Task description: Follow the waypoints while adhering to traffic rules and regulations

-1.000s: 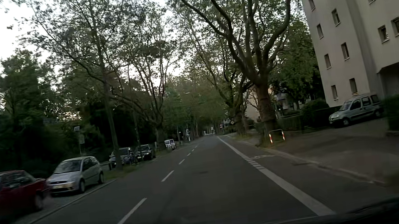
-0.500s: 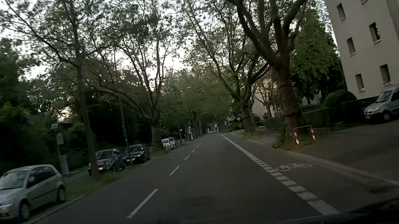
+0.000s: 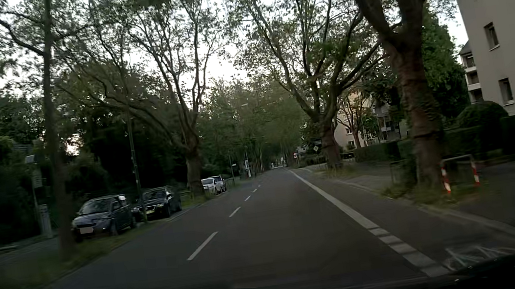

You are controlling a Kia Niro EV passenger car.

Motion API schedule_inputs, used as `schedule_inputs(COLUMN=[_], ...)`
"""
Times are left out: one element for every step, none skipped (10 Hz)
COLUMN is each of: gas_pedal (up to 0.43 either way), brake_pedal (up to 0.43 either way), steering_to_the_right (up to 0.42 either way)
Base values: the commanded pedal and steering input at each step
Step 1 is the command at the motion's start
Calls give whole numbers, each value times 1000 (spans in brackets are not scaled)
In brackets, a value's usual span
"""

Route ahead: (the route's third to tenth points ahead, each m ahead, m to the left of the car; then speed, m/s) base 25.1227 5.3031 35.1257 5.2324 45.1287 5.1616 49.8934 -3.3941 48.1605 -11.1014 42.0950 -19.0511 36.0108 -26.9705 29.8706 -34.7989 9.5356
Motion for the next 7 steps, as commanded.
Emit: schedule_inputs(gas_pedal=[0,0,0,0,0,0,0], brake_pedal=[0,0,0,0,0,0,0], steering_to_the_right=[0,0,0,0,0,0,0])
